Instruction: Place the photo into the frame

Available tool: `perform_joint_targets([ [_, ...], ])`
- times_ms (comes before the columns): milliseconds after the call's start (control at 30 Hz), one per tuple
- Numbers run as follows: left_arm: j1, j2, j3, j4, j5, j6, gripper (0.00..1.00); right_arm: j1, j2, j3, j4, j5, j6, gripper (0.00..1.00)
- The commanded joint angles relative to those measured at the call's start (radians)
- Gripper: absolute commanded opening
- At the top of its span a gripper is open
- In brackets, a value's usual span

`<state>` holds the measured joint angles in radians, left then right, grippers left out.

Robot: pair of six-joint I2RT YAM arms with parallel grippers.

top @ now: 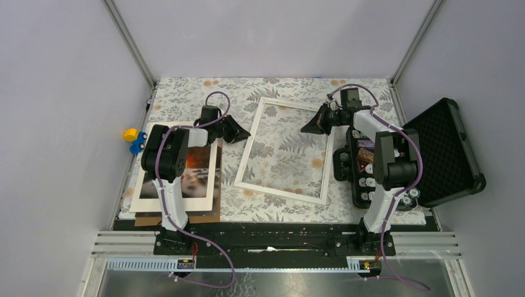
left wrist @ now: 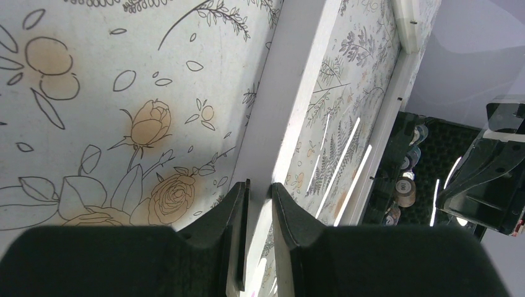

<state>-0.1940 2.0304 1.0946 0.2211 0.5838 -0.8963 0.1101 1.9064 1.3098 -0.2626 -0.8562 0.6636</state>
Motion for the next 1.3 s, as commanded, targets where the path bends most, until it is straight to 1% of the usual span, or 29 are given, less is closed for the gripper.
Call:
perform_joint_targets([
  [0,-0.012,0.021,-0.018,0.003,-0.008,0.001,0.23,0.011,0.021,0.038,-0.063,-0.023,-0.039,0.0],
  [500,-0.012,0.019,-0.024,0.012,-0.004,-0.009,0.23,0.023,0.085,0.066,-0.058,0.011,-0.071,0.0],
  [967,-0.013,0.015,-0.027,0.021,0.002,-0.015,0.22,0.028,0.09,0.083,-0.064,0.053,-0.122,0.0],
  [1067,-0.013,0.013,-0.028,0.021,0.001,-0.015,0.22,0.029,0.092,0.08,-0.049,0.07,-0.126,0.05],
  [1100,-0.013,0.011,-0.028,0.021,0.001,-0.014,0.22,0.028,0.094,0.076,-0.043,0.074,-0.123,0.09],
  [1133,-0.013,0.01,-0.028,0.021,0.001,-0.015,0.22,0.028,0.095,0.076,-0.043,0.084,-0.123,0.15],
  [1167,-0.013,0.009,-0.028,0.021,0.001,-0.014,0.22,0.028,0.095,0.076,-0.043,0.093,-0.125,0.18],
  [1267,-0.013,0.0,-0.029,0.021,-0.001,-0.013,0.22,0.028,0.098,0.078,-0.044,0.107,-0.129,0.22],
])
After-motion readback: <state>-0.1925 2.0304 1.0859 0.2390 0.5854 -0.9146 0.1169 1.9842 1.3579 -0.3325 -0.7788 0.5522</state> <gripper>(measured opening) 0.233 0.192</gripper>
